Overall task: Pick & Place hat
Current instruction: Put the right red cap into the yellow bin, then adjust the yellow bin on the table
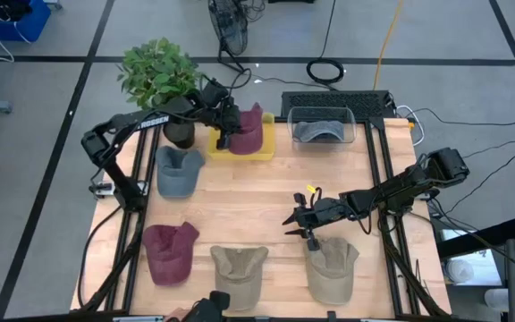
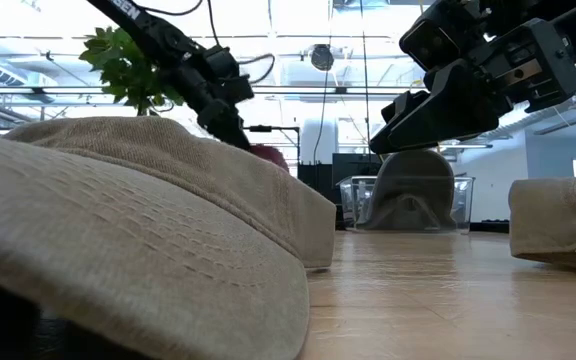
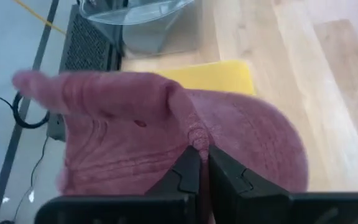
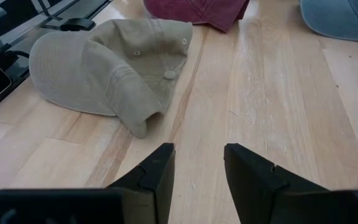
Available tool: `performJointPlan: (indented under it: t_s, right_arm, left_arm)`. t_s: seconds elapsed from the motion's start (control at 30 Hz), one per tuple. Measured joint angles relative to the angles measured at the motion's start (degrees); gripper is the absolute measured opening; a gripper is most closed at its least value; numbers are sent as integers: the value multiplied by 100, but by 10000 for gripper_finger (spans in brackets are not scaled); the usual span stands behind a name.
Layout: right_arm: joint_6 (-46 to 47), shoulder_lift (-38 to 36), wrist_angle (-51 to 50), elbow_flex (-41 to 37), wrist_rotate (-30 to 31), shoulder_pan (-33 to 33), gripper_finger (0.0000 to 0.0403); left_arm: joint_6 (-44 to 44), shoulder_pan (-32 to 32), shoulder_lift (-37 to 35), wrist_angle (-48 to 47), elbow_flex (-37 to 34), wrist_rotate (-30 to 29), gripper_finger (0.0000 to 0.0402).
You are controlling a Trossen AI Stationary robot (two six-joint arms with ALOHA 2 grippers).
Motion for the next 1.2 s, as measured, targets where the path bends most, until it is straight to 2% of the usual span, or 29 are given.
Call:
performJointPlan:
  t_s: [0.23, 0.47, 0.57, 0.7, 0.97, 1.2]
  right_arm:
    - [18, 0, -11, 0, 7, 0, 125]
    - [19, 0, -19, 0, 17, 0, 125]
    - [21, 0, -50, 0, 160, 0, 125]
    - [20, 0, -68, 0, 257, 0, 125]
    - [65, 0, -90, 0, 258, 0, 125]
    - [65, 0, -90, 0, 258, 0, 125]
  left_arm:
    - [-6, 54, 414, -60, -2, 6, 8]
    - [-36, -94, 719, 124, -2, -729, 59]
    - [-65, -150, 734, 151, -2, -957, 73]
    - [-100, -211, 695, 228, -2, -977, 81]
    - [-389, -288, 671, 306, -2, -1149, 82]
    - [-506, -508, 381, -90, -2, -1287, 77]
